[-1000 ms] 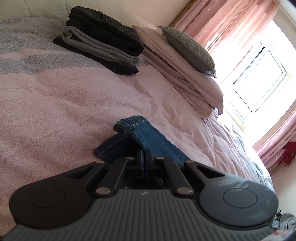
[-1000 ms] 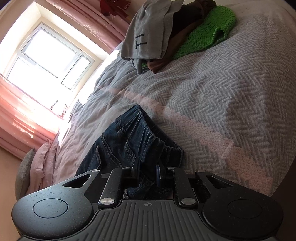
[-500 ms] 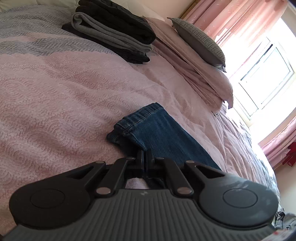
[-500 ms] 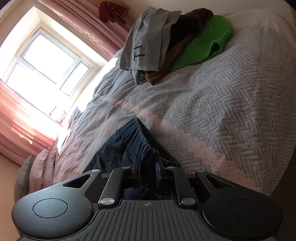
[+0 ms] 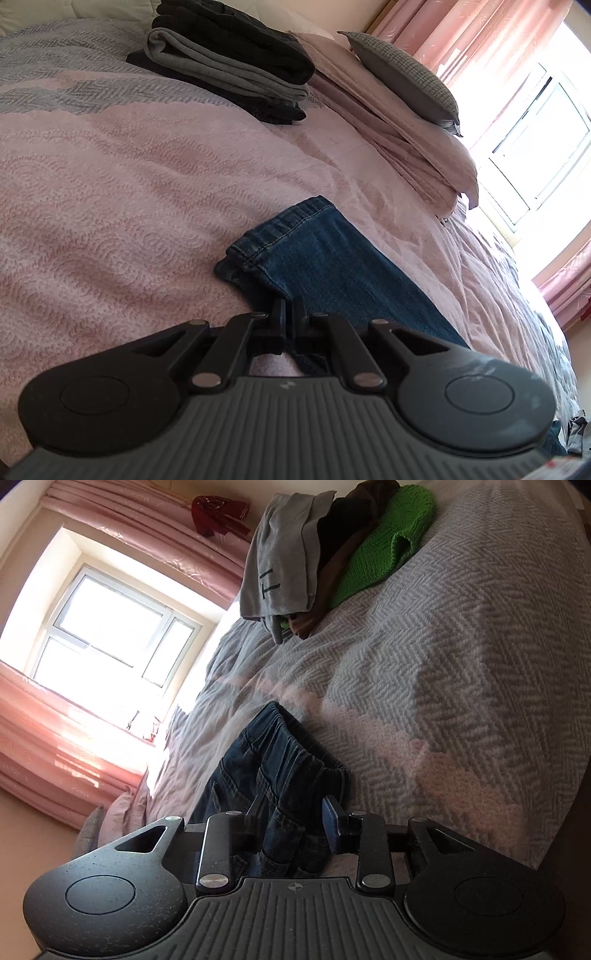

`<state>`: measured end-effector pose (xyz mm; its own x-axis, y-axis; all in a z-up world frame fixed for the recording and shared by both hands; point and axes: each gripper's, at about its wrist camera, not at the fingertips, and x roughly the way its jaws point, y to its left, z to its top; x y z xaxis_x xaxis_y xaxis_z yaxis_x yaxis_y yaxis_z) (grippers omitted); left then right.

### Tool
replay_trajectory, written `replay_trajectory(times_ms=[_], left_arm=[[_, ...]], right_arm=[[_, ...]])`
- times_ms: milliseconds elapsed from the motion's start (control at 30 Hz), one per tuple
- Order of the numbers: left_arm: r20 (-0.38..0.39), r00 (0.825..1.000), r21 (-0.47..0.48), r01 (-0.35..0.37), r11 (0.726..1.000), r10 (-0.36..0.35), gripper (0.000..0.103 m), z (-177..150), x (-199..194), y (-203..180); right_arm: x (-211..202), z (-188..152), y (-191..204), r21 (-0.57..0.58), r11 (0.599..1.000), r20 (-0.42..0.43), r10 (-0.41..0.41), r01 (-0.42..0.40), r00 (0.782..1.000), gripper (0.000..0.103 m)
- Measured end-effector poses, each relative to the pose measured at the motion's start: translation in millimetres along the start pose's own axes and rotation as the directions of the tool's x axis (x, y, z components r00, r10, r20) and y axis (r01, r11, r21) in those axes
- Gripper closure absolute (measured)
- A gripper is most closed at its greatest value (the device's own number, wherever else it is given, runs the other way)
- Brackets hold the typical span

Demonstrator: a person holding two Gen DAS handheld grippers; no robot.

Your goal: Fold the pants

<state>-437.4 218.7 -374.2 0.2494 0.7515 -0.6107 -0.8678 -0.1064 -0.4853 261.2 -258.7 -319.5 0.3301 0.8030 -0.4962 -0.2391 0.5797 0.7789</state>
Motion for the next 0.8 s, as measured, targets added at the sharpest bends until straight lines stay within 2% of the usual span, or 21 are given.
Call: replay_trajectory(times_ms=[133,167,300,400,467,567,633,667,700,800], left_arm=[[0.0,1.0,0.013,-0.009,1.0,0.009,0.1,0,1,-2],[-0.003,1.0,0.015,-0.011,1.0,0.011,0.1,0,1,-3],[-0.013,1.0,0.04,-0.019,0.999,0.019,0.1,3,1,-5],[-0.016,0.999,0.07,-0.03,0.997,0.032,0.1,2,5,-7],[-0.018,0.999,0.083,-0.045,0.996,0.047,0.1,0,9,-9],[-0.016,0.997,0.118,-0.07,0.991,0.072,0.099,-2,11,-15],[-0.018,0.995,0.162,-0.09,0.983,0.094,0.097,-2,8,-20],[-0.024,0.994,0.178,-0.098,0.979,0.104,0.096,-2,5,-22],[-0.031,0.993,0.197,-0.11,0.974,0.118,0.096,-2,-1,-25],[-0.024,0.99,0.262,-0.126,0.957,0.137,0.097,-7,-26,-39]], right_arm=[[17,-8,-1,-0.001,1.0,-0.015,0.014,-0.014,1.0,0.076],[20,-9,0,-0.007,1.0,-0.011,0.012,-0.012,1.0,0.092],[2,-20,24,-0.117,0.993,0.053,-0.014,0.021,0.998,0.095],[-2,-24,34,-0.147,0.983,0.058,-0.105,0.113,0.993,0.095],[19,-32,31,-0.214,0.949,0.036,-0.229,0.231,0.973,0.096],[33,-43,39,-0.33,0.897,0.067,-0.289,0.294,0.955,0.095],[34,-46,51,-0.412,0.851,0.076,-0.324,0.326,0.943,0.086],[32,-46,56,-0.444,0.821,0.096,-0.355,0.359,0.93,0.066],[27,-47,61,-0.464,0.793,0.136,-0.376,0.394,0.917,0.056],[13,-54,75,-0.547,0.731,0.249,-0.323,0.408,0.913,0.056]])
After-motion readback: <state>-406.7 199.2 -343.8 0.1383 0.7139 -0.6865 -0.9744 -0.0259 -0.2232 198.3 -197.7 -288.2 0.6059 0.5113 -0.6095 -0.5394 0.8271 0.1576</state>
